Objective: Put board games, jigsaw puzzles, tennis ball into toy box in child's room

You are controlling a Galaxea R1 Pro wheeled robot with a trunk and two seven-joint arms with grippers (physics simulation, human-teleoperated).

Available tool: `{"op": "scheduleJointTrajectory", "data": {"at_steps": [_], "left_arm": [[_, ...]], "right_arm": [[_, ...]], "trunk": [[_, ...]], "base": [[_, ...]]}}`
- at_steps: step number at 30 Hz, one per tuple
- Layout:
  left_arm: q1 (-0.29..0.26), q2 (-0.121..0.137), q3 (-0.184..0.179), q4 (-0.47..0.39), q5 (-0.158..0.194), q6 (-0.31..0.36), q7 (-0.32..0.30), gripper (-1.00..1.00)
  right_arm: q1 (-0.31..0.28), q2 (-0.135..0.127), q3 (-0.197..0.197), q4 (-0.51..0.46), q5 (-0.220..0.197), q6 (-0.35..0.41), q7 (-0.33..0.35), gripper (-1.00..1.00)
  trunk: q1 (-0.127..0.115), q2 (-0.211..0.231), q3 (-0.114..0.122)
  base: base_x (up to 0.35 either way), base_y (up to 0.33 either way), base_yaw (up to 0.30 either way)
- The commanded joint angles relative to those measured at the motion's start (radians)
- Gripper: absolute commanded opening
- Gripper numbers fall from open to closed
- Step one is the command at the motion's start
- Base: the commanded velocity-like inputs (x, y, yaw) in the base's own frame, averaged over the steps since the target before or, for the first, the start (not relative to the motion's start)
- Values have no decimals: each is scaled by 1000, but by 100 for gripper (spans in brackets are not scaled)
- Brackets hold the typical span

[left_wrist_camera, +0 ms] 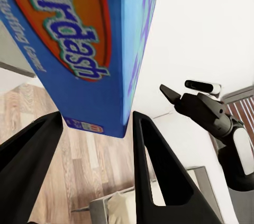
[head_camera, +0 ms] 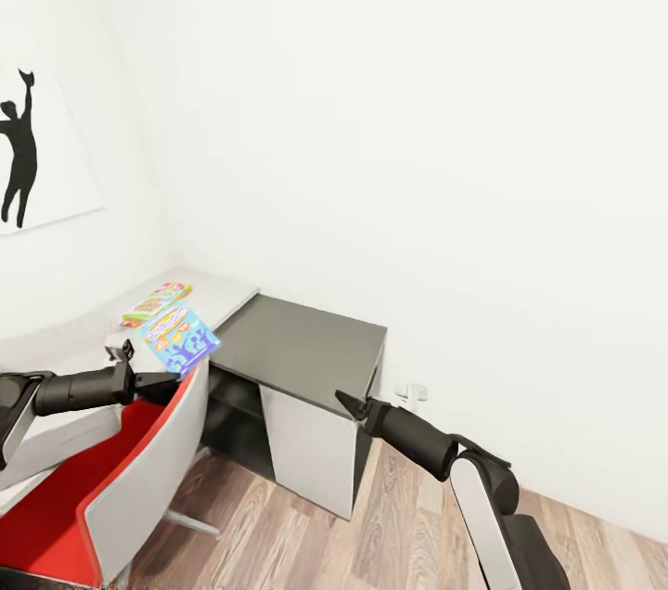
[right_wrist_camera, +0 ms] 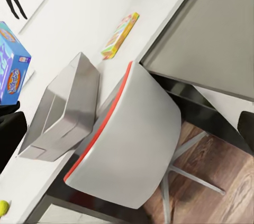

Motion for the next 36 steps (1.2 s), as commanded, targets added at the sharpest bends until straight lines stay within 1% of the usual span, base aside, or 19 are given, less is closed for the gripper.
{"op": "scheduleJointTrajectory", "data": {"at_steps": [1,8,18,36], "left_arm": [[-1,0,0,0,1,11,-4,-100],[-1,0,-1,0,1,11,-4,-100],[-1,0,0,0,1,8,-4,-100],[-1,0,-1,0,1,9,-4,-100]], "right_arm": [[-1,0,-1,-1,-1,6,2,100],[-1,0,-1,-1,-1,6,2,100],[-1,1,0,-1,-1,4,2,100],[-1,2,-1,-1,-1,6,0,100]], "trunk": [[1,-2,-2],[1,-2,-2],[1,-2,-2],[1,-2,-2]], "base": [[6,0,251],[120,0,65],[11,0,15],[0,0,270]]}}
